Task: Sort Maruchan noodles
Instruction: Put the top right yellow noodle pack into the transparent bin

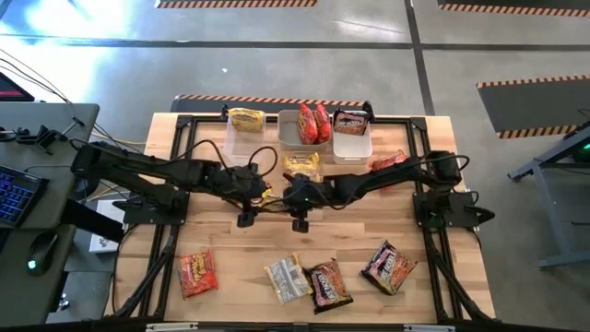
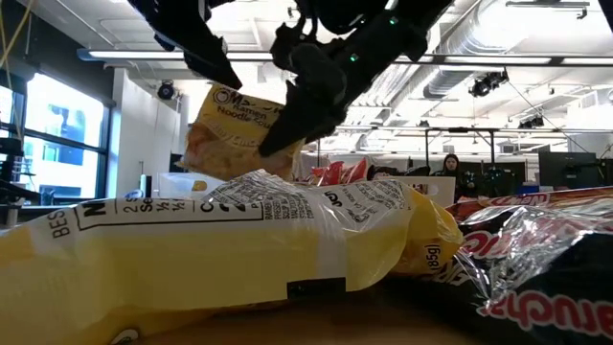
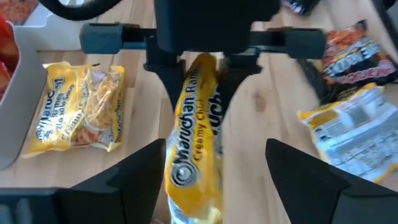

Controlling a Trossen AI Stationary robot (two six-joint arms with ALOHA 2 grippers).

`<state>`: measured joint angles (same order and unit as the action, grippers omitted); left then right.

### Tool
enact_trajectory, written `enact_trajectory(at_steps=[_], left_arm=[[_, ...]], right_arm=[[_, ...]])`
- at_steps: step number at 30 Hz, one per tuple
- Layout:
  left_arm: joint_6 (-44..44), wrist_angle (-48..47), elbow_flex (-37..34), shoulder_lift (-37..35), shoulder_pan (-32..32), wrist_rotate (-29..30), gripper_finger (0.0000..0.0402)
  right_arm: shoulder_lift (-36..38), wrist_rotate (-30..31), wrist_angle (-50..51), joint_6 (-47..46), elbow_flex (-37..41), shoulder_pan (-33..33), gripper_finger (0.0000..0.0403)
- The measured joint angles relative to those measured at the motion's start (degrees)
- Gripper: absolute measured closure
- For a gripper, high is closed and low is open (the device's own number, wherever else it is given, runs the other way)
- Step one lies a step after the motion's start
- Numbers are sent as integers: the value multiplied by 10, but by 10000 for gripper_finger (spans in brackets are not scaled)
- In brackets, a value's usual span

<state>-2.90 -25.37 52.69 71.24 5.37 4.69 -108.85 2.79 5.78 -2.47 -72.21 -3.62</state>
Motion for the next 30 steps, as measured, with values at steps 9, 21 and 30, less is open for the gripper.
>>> enact_trajectory(at_steps=[9, 21, 30], left_arm=[[28, 10, 0, 51, 5, 36, 135], [62, 36, 0, 106, 18, 19, 162], [47, -10, 73, 113, 12, 16, 192]], right_arm=[[0, -4, -9, 0, -9, -2, 313], [0, -5, -21, 6, -9, -7, 313], [0, -5, -16, 6, -9, -6, 313]])
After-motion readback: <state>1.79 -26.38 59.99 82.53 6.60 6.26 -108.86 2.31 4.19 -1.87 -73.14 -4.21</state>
